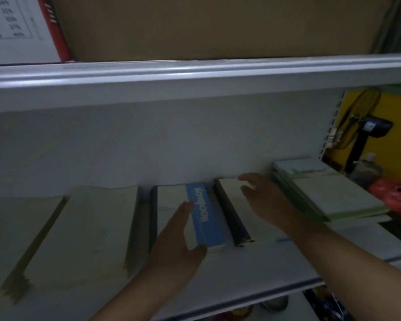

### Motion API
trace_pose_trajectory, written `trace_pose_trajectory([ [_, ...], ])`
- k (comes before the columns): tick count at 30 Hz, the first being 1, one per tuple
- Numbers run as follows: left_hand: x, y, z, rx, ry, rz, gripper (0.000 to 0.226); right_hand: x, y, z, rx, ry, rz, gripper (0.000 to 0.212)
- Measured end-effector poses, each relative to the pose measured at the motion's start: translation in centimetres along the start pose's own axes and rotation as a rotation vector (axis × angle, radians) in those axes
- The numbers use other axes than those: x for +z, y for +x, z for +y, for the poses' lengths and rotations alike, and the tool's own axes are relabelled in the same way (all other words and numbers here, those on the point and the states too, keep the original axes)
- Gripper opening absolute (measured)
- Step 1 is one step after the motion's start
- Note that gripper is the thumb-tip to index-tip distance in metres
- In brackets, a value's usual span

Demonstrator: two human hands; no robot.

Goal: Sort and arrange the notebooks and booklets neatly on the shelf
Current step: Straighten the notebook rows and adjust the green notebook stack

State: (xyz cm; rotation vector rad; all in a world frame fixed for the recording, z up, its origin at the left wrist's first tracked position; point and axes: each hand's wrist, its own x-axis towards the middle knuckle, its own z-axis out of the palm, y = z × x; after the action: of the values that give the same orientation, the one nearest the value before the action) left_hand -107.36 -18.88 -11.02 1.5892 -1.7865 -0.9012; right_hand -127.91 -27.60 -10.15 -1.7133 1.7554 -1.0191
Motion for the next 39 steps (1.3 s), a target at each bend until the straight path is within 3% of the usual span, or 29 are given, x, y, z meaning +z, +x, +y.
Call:
trace_pose_trajectory([
  [4,3.6,3.5,3.5,-0.071,-0.2,-0.085,0.073,-1.8,1.4,5.2,0.168,-0.458,-0.158,0.056],
  [9,8.2,8.7,7.0,-0.241,-0.421,-0.062,0.06,-1.4,2.2,6.9,0.271,-0.261,-0.129,0.065],
  [14,9.9,12.7,7.2,-0.501,-0.617,0.012,0.075,-1.7,2.4,7.4,0.283,-0.076,-0.096,0.064],
  [18,8.7,14.1,7.1,-0.559,-0.718,0.011,0.05,-1.7,2.4,7.7,0.274,-0.013,-0.108,0.061],
  [22,8.8,14.6,7.2,-0.526,-0.781,-0.012,0.05,-1.9,2.5,8.0,0.279,0.047,-0.071,0.058],
  [24,9.5,14.4,7.5,-0.502,-0.732,-0.04,0.065,-1.9,2.3,8.2,0.293,0.086,-0.062,0.062],
  [27,9.9,13.5,7.2,-0.419,-0.679,0.048,0.085,-2.5,1.6,7.3,0.251,0.204,-0.052,0.071],
  [29,9.5,11.9,6.7,-0.269,-0.669,0.145,0.067,-3.6,0.6,6.8,0.162,0.339,-0.03,0.075],
  [32,8.4,9.1,6.2,0.042,-0.641,0.174,0.055,-5.5,-1.0,5.4,0.13,0.58,-0.026,0.062],
  [34,8.2,7.9,6.2,0.169,-0.592,0.182,0.058,-6.2,-1.3,4.8,0.13,0.601,-0.014,0.037],
  [36,8.5,7.1,6.3,0.186,-0.577,0.224,0.059,-6.3,-1.4,4.7,0.067,0.565,0.087,0.011],
  [39,9.5,6.8,6.3,0.141,-0.606,0.313,0.057,-5.9,-2.2,4.7,0.001,0.588,0.198,0.005],
])
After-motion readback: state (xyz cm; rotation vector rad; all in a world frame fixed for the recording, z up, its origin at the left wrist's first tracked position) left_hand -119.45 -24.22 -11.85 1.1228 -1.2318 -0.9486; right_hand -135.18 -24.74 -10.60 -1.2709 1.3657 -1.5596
